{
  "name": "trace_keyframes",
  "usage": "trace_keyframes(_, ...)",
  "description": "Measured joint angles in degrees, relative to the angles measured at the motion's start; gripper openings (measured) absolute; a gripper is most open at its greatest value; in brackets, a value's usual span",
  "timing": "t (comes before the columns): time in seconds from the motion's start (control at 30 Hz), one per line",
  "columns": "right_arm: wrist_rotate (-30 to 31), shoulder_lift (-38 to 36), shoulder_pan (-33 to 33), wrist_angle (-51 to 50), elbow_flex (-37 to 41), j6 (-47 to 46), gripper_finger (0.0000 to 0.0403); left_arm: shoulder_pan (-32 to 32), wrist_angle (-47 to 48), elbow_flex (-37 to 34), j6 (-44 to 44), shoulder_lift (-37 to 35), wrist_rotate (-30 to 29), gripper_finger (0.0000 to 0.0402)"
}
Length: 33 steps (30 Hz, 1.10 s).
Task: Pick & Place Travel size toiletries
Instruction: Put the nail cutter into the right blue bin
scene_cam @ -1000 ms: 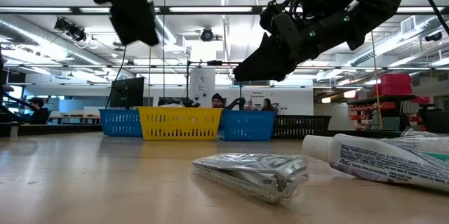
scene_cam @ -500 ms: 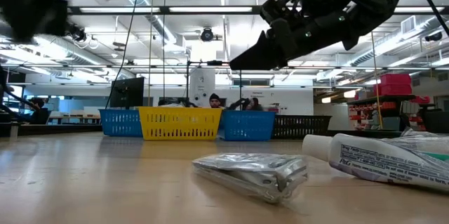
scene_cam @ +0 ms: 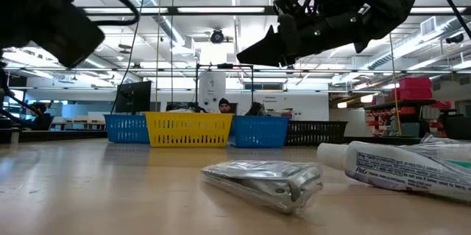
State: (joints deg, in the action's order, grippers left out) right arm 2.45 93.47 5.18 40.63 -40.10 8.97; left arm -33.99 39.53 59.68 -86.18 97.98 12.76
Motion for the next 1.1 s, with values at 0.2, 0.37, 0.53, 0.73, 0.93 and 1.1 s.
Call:
trace_keyframes(0.2,0.0,0.0,0.2,0.3,0.0,0.1,0.0164,-0.4,2.2,0.0,-5.0,0.9,1.0,0.0184)
trace_keyframes(0.37,-0.1,0.0,0.2,0.1,0.0,0.1,0.0167,-0.9,0.9,0.1,-5.0,2.6,1.1,0.0183)
trace_keyframes(0.53,-0.1,0.0,0.2,0.0,0.0,0.1,0.0163,-1.3,-0.2,0.1,-3.6,5.2,1.2,0.0183)
trace_keyframes(0.73,-0.1,0.0,0.2,0.0,0.0,0.1,0.0165,-1.3,-0.5,0.2,-1.1,6.1,1.6,0.0178)
trace_keyframes(0.93,-0.1,0.0,0.2,-0.1,0.0,0.1,0.0166,-0.5,0.0,0.1,2.0,6.1,1.0,0.0121)
trace_keyframes(1.1,-0.1,0.0,0.2,-0.1,0.0,0.1,0.0163,1.2,-0.7,0.3,5.5,5.8,0.5,0.0058)
